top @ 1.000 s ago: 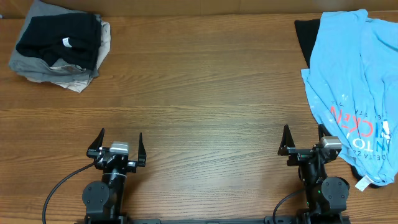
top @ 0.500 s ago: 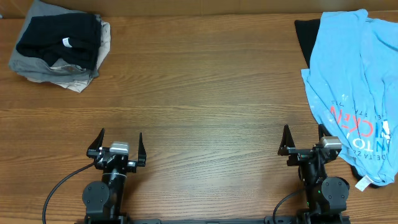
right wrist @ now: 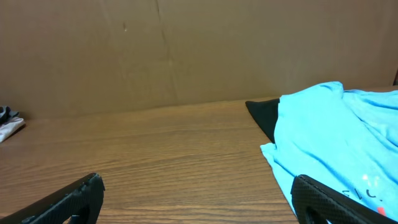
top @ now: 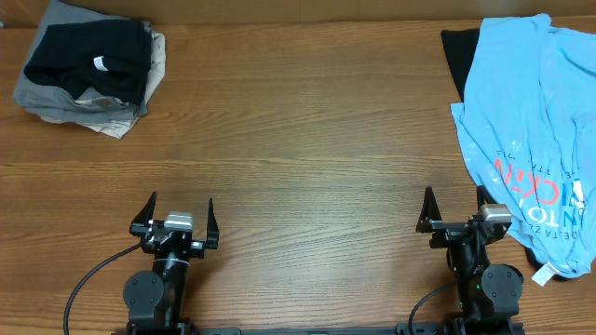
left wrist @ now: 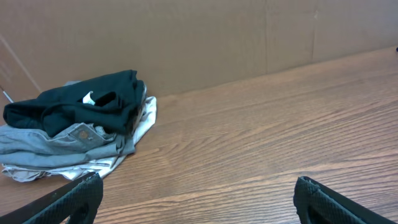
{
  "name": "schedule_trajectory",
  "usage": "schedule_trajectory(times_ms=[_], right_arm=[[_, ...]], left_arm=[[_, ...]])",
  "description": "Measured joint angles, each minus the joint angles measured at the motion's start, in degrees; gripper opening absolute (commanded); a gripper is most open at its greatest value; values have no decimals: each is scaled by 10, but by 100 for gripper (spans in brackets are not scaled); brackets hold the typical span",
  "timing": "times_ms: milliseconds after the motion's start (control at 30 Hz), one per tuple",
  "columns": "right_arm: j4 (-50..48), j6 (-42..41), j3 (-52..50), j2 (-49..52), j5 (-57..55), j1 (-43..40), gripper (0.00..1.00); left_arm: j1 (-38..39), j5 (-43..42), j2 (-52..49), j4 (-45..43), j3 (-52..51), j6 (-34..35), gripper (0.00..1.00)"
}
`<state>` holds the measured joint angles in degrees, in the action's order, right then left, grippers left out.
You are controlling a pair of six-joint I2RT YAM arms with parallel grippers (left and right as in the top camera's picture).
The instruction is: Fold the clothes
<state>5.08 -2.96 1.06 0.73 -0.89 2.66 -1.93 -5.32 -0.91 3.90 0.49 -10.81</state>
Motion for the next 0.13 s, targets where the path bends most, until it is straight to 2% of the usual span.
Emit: schedule_trajectory(times_ms=[133], right_arm=[[0,0,0,0,0,0,100]], left_arm=[[0,0,0,0,0,0,100]])
